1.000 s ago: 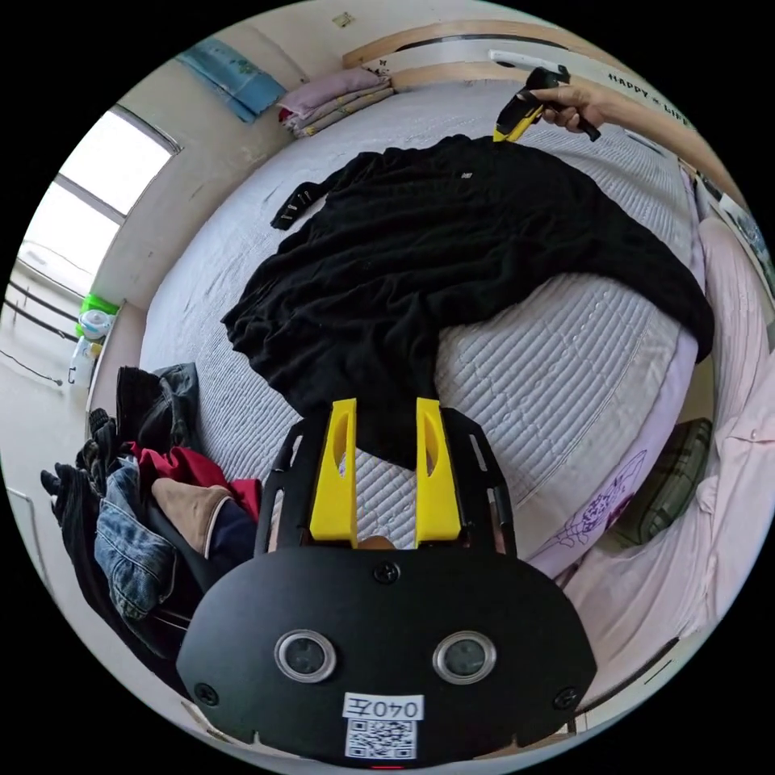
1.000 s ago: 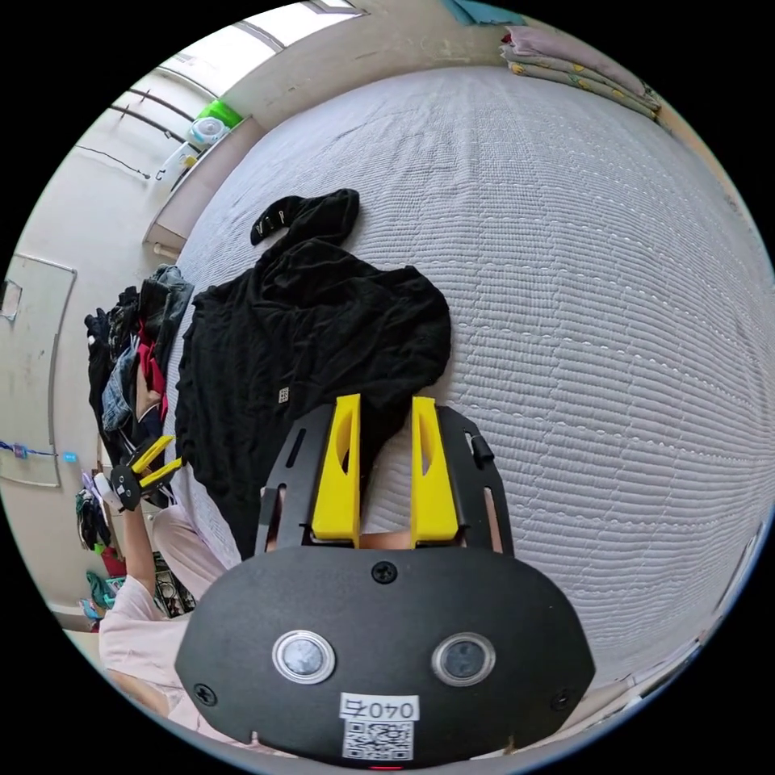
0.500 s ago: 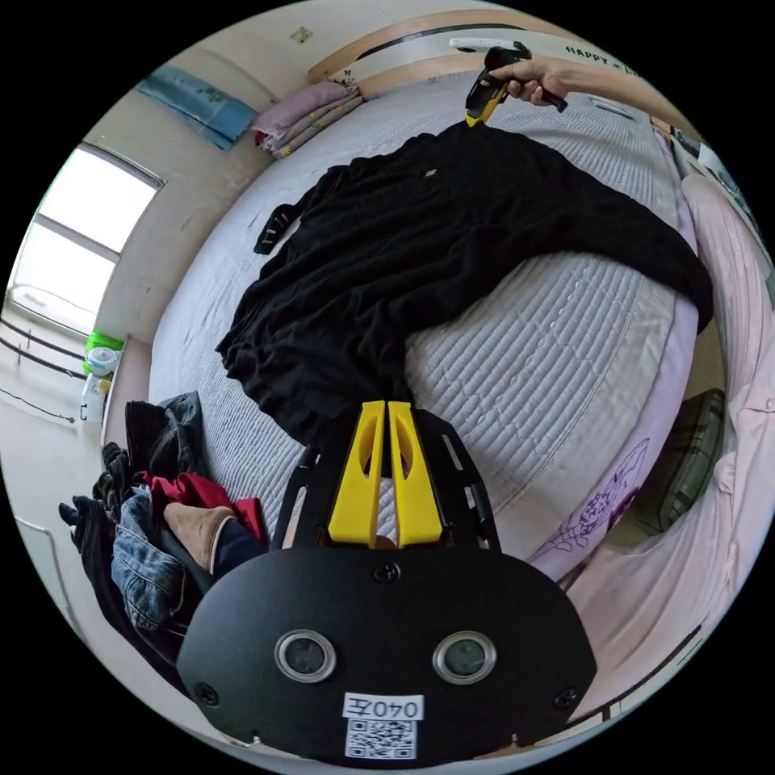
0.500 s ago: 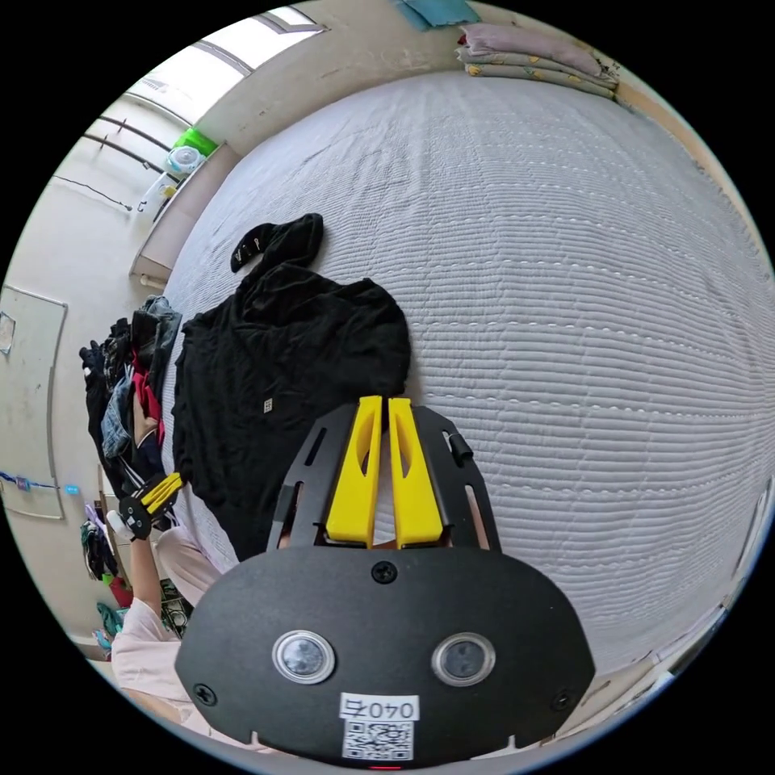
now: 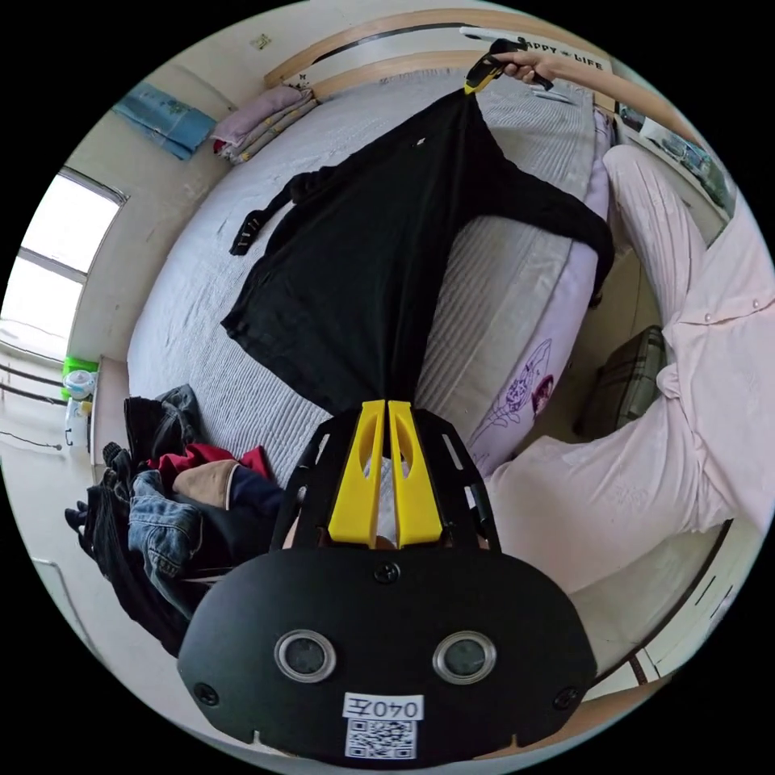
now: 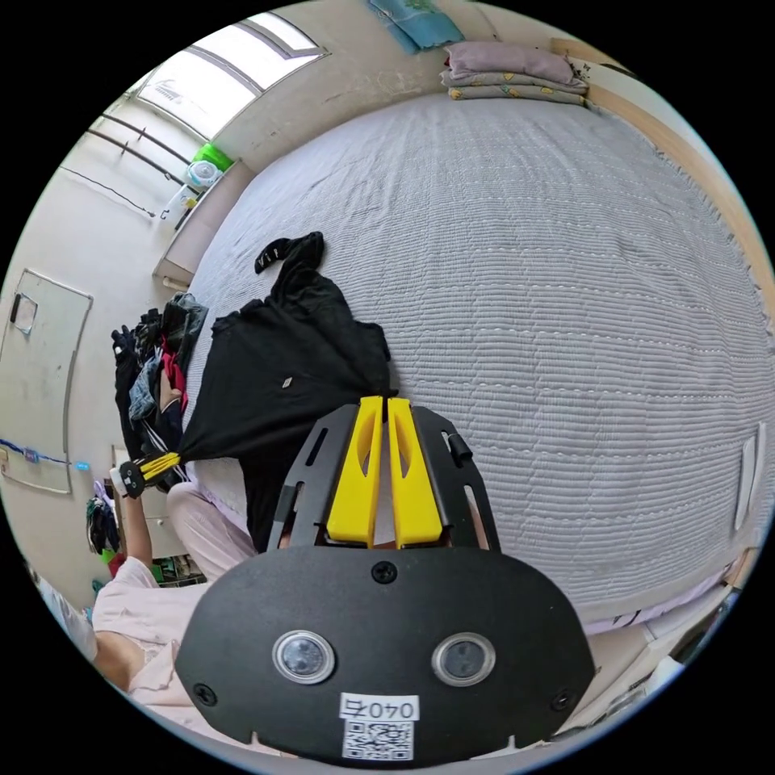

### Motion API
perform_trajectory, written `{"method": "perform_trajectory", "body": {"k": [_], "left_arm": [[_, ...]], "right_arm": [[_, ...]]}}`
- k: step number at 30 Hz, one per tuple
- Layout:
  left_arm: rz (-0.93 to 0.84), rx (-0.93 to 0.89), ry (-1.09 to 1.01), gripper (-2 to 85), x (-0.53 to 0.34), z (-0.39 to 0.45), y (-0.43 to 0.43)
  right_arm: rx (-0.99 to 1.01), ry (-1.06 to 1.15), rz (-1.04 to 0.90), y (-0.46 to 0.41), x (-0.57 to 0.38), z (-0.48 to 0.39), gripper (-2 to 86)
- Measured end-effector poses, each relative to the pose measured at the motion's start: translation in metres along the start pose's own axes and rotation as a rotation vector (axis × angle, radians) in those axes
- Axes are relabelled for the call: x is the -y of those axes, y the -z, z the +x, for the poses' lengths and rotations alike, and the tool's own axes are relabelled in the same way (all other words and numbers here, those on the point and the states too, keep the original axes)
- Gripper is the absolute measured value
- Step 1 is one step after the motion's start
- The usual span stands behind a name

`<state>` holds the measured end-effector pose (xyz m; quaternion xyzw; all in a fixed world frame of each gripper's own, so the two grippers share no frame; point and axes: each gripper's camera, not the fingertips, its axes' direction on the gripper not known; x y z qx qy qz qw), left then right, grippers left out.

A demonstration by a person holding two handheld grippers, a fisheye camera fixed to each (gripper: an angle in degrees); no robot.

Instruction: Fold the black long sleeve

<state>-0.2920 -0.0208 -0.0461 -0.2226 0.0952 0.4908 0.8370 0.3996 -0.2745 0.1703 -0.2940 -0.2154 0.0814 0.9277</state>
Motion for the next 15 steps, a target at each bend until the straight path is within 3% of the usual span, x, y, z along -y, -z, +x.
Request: {"method": "perform_trajectory", "body": {"k": [3, 7, 11, 15], "left_arm": [[-0.031, -0.134, 0.062, 0.3, -0.003, -0.007, -0.011], [-0.116, -0.127, 0.112, 6.1, -0.013, -0.018, -0.034], [0.012, 0.050, 0.261, 6.7, -0.028, -0.055, -0.007], [0.164, 0.248, 0.304, 5.9, 0.031, -0.110, 0.004]], "right_arm": [[-0.008, 0.084, -0.051, -0.015, -0.008, -0.018, 1.1], [-0.284, 0.103, -0.219, -0.050, -0.002, -0.036, 9.4], [-0.328, 0.176, -0.137, -0.031, 0.022, -0.068, 11.2], [-0.261, 0.278, -0.018, -0.030, 0.076, -0.128, 9.4]]}}
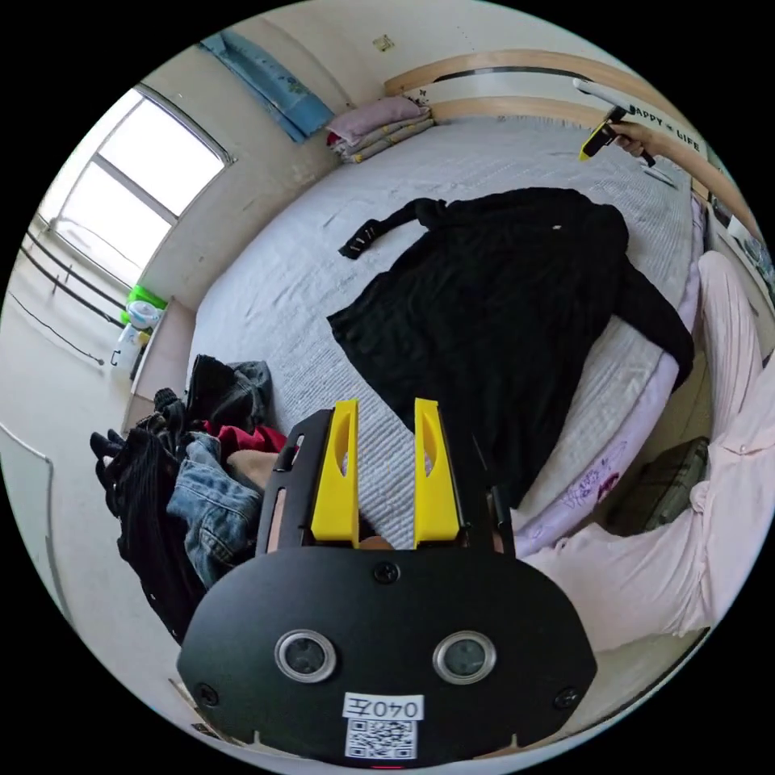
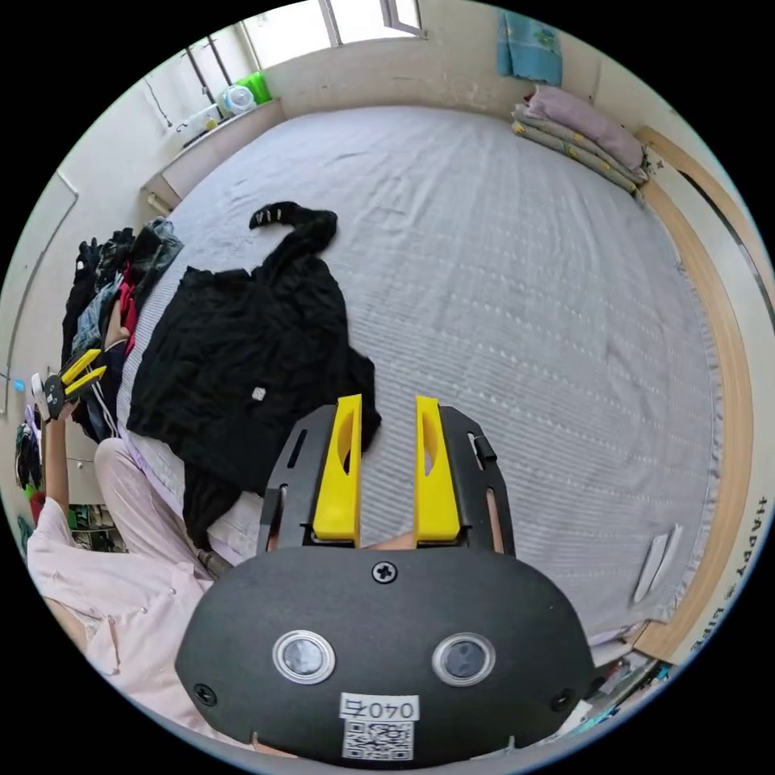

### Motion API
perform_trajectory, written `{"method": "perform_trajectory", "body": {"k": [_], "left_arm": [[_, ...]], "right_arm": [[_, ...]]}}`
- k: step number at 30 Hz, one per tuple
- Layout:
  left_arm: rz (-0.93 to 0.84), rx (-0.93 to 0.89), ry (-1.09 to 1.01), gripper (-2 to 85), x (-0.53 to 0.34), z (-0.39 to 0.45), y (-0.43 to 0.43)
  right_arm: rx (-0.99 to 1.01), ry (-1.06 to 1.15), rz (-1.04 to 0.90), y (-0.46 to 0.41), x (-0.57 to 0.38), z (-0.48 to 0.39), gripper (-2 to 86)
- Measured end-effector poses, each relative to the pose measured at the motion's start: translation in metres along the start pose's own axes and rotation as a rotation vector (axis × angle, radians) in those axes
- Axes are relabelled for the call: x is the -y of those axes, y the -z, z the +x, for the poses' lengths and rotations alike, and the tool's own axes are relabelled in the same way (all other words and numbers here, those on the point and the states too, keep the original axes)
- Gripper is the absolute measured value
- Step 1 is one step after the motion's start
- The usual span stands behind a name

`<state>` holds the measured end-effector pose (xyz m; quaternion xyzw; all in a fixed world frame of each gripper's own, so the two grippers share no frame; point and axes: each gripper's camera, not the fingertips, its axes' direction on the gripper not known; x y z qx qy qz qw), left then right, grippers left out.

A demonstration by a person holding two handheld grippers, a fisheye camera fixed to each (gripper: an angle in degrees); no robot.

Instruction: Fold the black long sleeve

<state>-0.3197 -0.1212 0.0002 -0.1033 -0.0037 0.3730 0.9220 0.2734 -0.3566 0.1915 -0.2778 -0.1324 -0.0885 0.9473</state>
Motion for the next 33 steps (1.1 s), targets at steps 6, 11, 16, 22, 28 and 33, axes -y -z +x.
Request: {"method": "perform_trajectory", "body": {"k": [6, 11, 16, 22, 28, 33], "left_arm": [[0.062, -0.053, 0.299, 3.8, 0.077, -0.007, -0.069], [0.119, -0.019, 0.431, 2.3, 0.041, 0.019, -0.072], [0.163, -0.073, 0.464, 0.8, 0.026, -0.003, -0.075], [0.225, -0.107, 0.519, -0.5, 0.010, -0.032, -0.075], [0.226, -0.064, 0.525, -0.1, 0.015, -0.051, -0.086], [0.196, -0.125, 0.502, 1.2, 0.031, -0.052, -0.111]], "right_arm": [[-0.026, 0.187, 0.090, -0.039, 0.131, -0.105, 7.8], [-0.106, 0.388, 0.065, -0.103, 0.239, -0.212, 9.3], [-0.240, 0.528, 0.028, -0.156, 0.311, -0.291, 11.0], [-0.449, 0.544, -0.037, -0.199, 0.357, -0.335, 2.8], [-0.309, 0.221, 0.441, -0.108, 0.426, -0.332, 3.7], [-0.303, 0.261, 0.166, -0.133, 0.433, -0.332, 17.2]]}}
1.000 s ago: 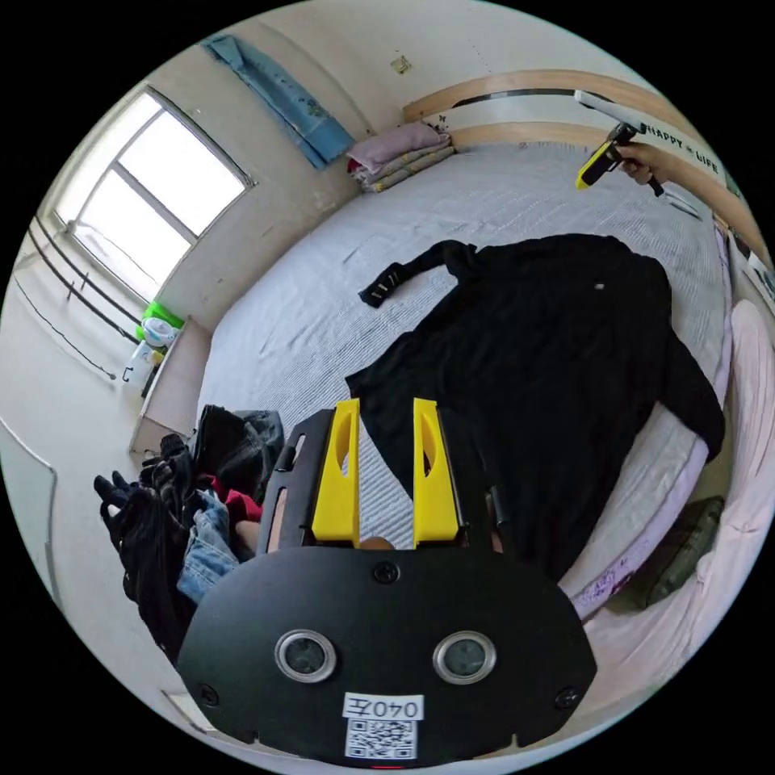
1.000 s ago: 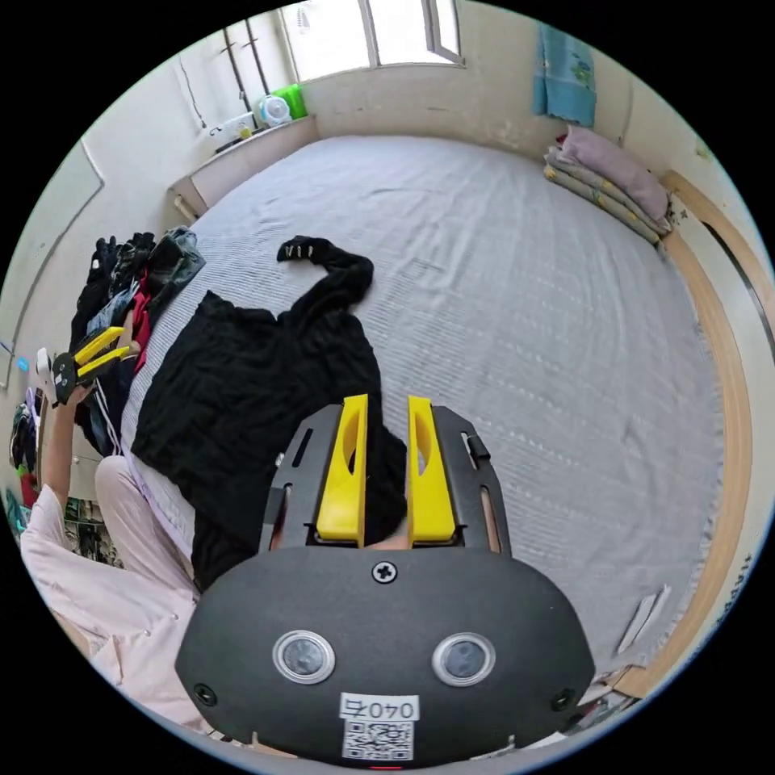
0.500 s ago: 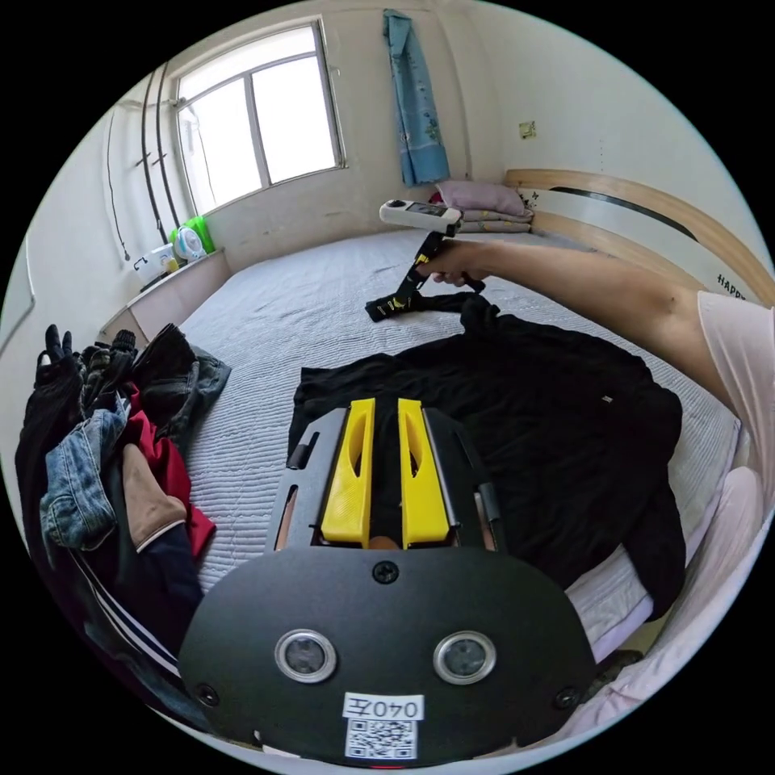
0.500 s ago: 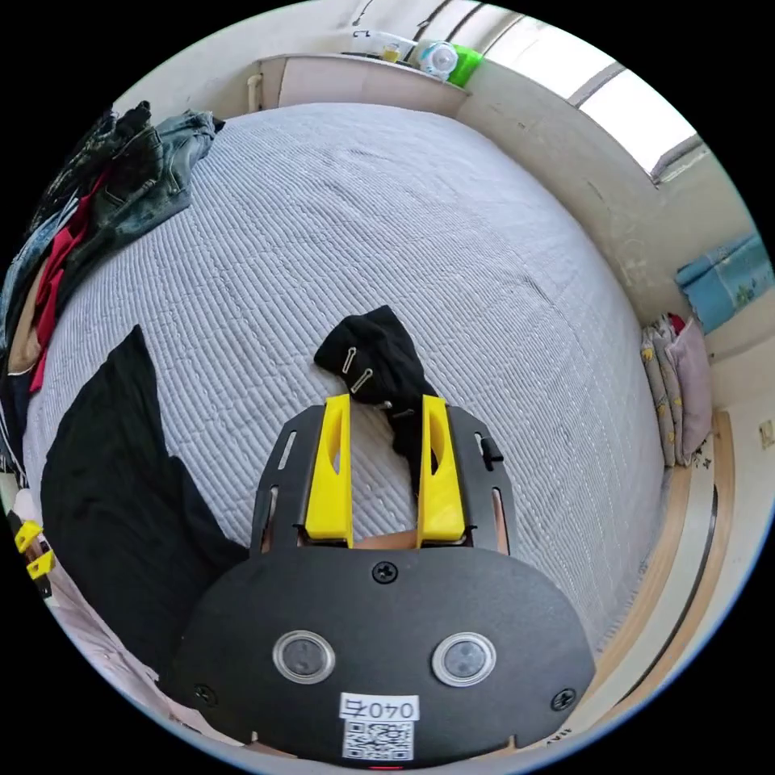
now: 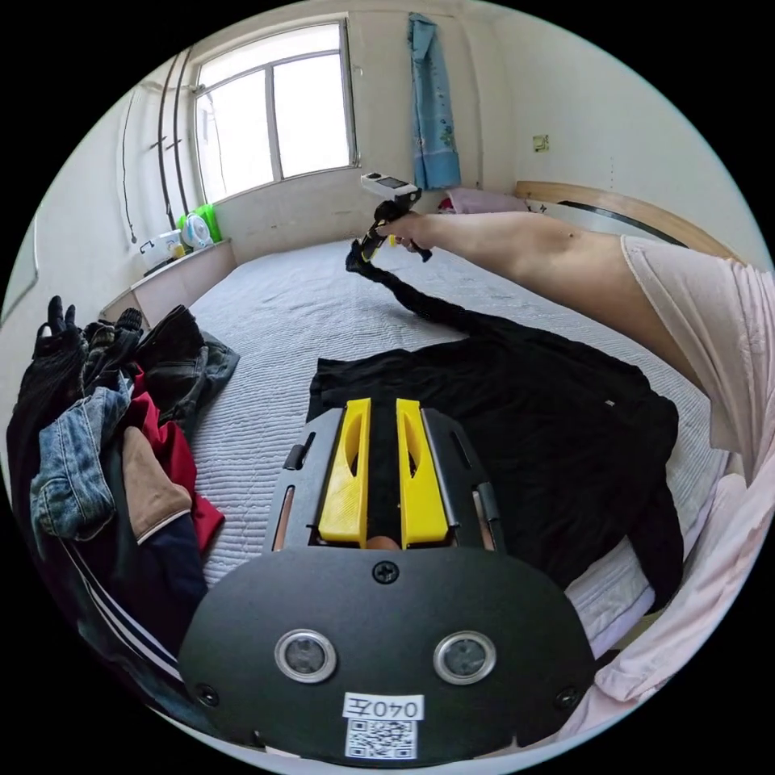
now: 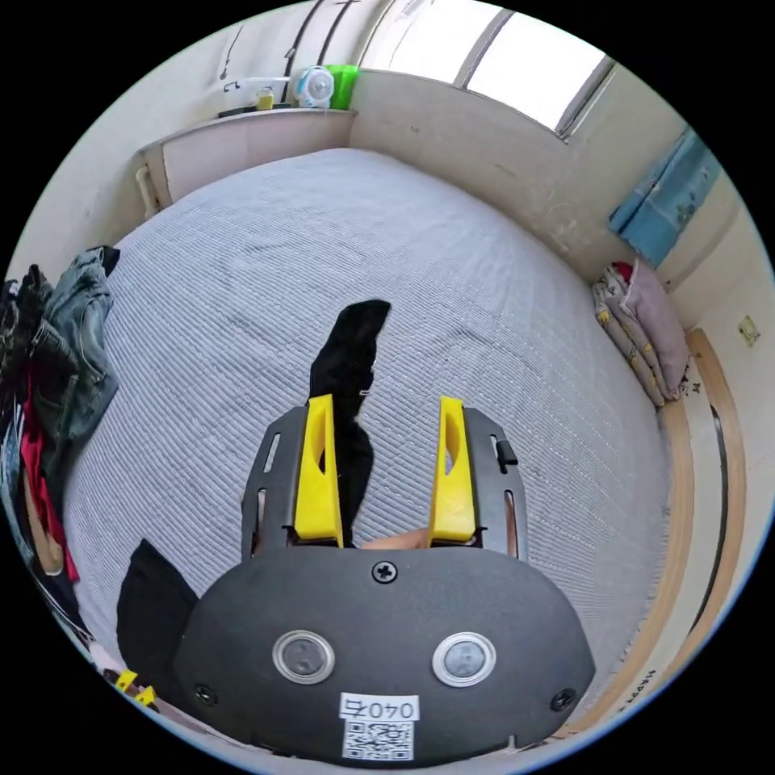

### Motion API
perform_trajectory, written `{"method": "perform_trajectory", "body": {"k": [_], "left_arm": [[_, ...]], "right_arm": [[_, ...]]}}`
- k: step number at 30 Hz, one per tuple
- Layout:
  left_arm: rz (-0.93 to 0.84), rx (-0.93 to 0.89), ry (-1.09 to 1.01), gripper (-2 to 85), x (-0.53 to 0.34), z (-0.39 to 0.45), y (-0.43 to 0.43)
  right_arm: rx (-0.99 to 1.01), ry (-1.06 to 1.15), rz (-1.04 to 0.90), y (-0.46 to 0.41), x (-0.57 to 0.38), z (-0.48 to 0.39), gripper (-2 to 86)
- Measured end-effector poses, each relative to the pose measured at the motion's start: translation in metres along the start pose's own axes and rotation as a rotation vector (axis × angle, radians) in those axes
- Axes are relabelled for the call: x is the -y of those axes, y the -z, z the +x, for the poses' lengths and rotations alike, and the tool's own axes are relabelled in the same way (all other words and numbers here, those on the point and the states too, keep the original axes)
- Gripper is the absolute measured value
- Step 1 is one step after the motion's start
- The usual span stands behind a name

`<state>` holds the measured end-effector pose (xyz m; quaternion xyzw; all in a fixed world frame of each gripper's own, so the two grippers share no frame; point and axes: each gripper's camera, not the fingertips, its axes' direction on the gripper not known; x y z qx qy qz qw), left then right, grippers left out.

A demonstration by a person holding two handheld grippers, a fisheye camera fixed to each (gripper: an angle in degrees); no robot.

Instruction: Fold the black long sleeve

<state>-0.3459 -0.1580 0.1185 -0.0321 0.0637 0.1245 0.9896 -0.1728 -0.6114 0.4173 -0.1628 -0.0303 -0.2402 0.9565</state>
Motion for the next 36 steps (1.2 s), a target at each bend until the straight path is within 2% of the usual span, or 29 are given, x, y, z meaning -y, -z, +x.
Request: {"method": "perform_trajectory", "body": {"k": [3, 6, 10, 14, 19, 27, 30, 32, 36], "left_arm": [[0.002, 0.014, -0.073, 2.4, 0.009, 0.010, -0.008], [0.010, 0.030, -0.129, 2.6, 0.022, 0.012, -0.017], [-0.032, 0.059, -0.066, 3.0, 0.048, -0.004, -0.044], [-0.194, 0.095, 0.037, 3.8, 0.081, -0.029, -0.110], [-0.367, 0.207, 0.045, 4.3, 0.123, -0.045, -0.175], [-0.501, 0.249, -0.040, 4.8, 0.158, -0.025, -0.245], [-0.469, 0.229, -0.020, 0.5, 0.162, -0.015, -0.252], [-0.452, 0.274, -0.077, -0.4, 0.164, -0.003, -0.255], [-0.373, 0.317, -0.091, -0.8, 0.171, 0.002, -0.246]], "right_arm": [[0.048, 0.094, 0.069, 0.036, -0.053, 0.016, 18.0], [0.153, 0.162, -0.014, 0.063, -0.128, 0.054, 16.3], [0.192, 0.114, -0.184, 0.067, -0.239, 0.109, 13.6], [0.279, -0.033, -0.312, 0.042, -0.313, 0.154, 13.9], [0.305, -0.145, -0.302, 0.020, -0.345, 0.180, 12.1], [0.372, -0.079, -0.292, -0.001, -0.342, 0.171, 11.1], [0.319, -0.050, -0.311, 0.003, -0.344, 0.169, 8.6], [0.320, -0.027, -0.262, 0.017, -0.347, 0.169, 0.3], [0.214, 0.046, -0.244, 0.029, -0.351, 0.166, -0.8]]}}
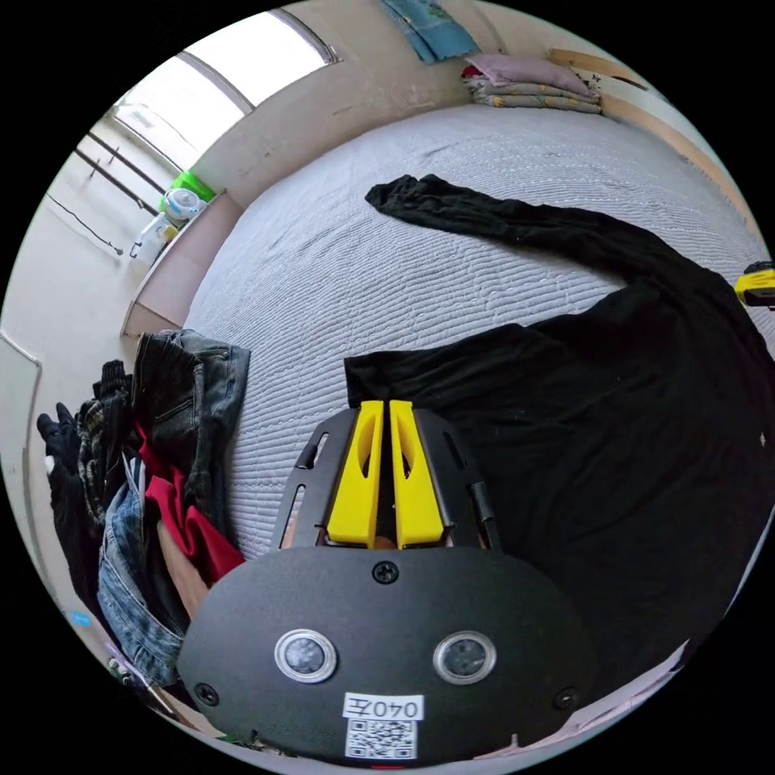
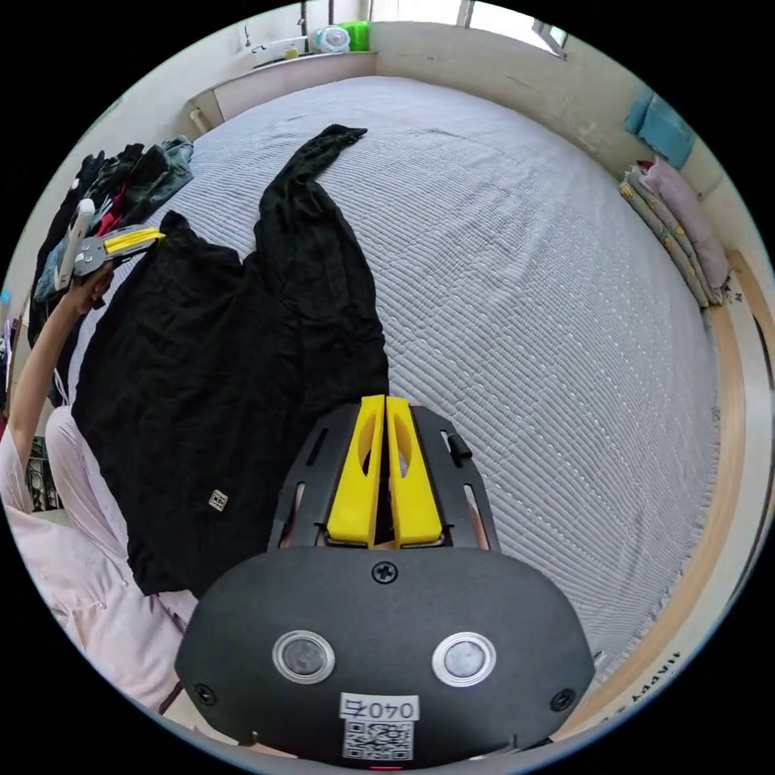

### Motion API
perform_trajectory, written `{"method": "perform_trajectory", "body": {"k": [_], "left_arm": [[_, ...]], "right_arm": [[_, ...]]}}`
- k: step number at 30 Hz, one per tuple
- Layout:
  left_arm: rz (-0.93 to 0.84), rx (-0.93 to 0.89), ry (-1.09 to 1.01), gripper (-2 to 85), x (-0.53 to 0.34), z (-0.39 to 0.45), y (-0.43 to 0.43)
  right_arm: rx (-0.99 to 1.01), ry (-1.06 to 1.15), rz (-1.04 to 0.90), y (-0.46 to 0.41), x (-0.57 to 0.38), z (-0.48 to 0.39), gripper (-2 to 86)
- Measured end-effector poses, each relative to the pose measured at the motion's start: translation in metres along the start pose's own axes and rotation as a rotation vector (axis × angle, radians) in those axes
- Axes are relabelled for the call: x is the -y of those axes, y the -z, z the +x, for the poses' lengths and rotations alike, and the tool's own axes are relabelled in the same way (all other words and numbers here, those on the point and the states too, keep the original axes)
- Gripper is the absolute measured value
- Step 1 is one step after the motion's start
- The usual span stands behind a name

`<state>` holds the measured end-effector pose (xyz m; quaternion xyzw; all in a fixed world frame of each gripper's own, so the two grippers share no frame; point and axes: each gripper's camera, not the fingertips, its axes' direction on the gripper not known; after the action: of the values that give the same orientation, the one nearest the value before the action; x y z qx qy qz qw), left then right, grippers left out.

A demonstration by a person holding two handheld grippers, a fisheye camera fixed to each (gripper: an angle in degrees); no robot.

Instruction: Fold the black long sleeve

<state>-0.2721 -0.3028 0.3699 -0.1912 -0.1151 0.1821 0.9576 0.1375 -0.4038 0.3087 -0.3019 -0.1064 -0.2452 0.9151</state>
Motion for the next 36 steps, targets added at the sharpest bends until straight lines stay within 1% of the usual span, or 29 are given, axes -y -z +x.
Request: {"method": "perform_trajectory", "body": {"k": [2, 5, 8, 11, 13, 16, 18, 19, 23, 25, 27, 30, 31, 32, 33, 34, 35, 36], "left_arm": [[0.038, -0.018, 0.046, -0.8, 0.002, -0.011, 0.008], [0.066, -0.004, 0.059, -0.8, 0.011, -0.023, 0.018], [0.097, 0.042, 0.077, -0.8, 0.026, -0.030, 0.025], [0.123, 0.068, 0.119, -0.8, 0.050, -0.029, 0.021], [0.073, 0.099, 0.123, -0.8, 0.069, -0.021, 0.004], [-0.066, 0.151, 0.161, -0.7, 0.089, -0.003, -0.036], [-0.124, 0.164, 0.141, -0.1, 0.090, 0.011, -0.053], [-0.121, 0.158, 0.137, 0.2, 0.089, 0.013, -0.053], [-0.024, 0.136, 0.176, 5.6, 0.070, -0.006, -0.026], [0.028, 0.136, 0.187, 6.7, 0.056, -0.014, -0.004], [0.116, 0.155, 0.121, 5.3, 0.034, 0.004, 0.033], [0.219, 0.231, 0.058, 1.1, 0.011, 0.040, 0.068], [0.201, 0.238, 0.060, 0.8, 0.011, 0.043, 0.067], [0.127, 0.226, 0.074, 0.0, 0.015, 0.042, 0.059], [0.055, 0.227, 0.106, -0.2, 0.019, 0.036, 0.048], [0.024, 0.245, 0.129, -0.4, 0.021, 0.033, 0.044], [0.006, 0.262, 0.166, -0.8, 0.025, 0.031, 0.046], [0.064, 0.215, 0.157, -1.0, 0.028, 0.039, 0.059]], "right_arm": [[-0.056, -0.049, 0.027, 0.010, -0.006, 0.015, -0.9], [0.006, -0.165, 0.106, 0.029, -0.016, 0.045, -0.9], [0.021, -0.249, 0.171, 0.043, -0.023, 0.065, -0.9], [0.023, -0.304, 0.186, 0.039, -0.023, 0.074, -0.8], [0.014, -0.308, 0.146, 0.027, -0.017, 0.072, -0.6], [0.010, -0.293, 0.079, 0.005, -0.012, 0.066, 0.9], [-0.084, -0.260, -0.032, -0.008, -0.012, 0.063, 5.2], [-0.095, -0.241, -0.104, -0.012, -0.016, 0.065, 10.9], [-0.062, -0.216, -0.020, 0.027, -0.072, 0.074, 11.3], [-0.051, -0.190, -0.020, 0.039, -0.103, 0.072, 10.4], [-0.032, -0.185, -0.014, 0.044, -0.132, 0.068, 8.9], [0.076, -0.199, -0.015, 0.039, -0.169, 0.060, 8.1], [0.126, -0.196, -0.024, 0.034, -0.180, 0.054, 8.8], [0.155, -0.196, -0.038, 0.029, -0.188, 0.049, 9.2], [0.160, -0.194, -0.045, 0.027, -0.192, 0.045, 9.2], [0.160, -0.183, -0.050, 0.025, -0.200, 0.038, 9.0], [0.151, -0.170, -0.041, 0.027, -0.207, 0.031, 8.3], [0.141, -0.161, -0.030, 0.029, -0.209, 0.026, 7.3]]}}
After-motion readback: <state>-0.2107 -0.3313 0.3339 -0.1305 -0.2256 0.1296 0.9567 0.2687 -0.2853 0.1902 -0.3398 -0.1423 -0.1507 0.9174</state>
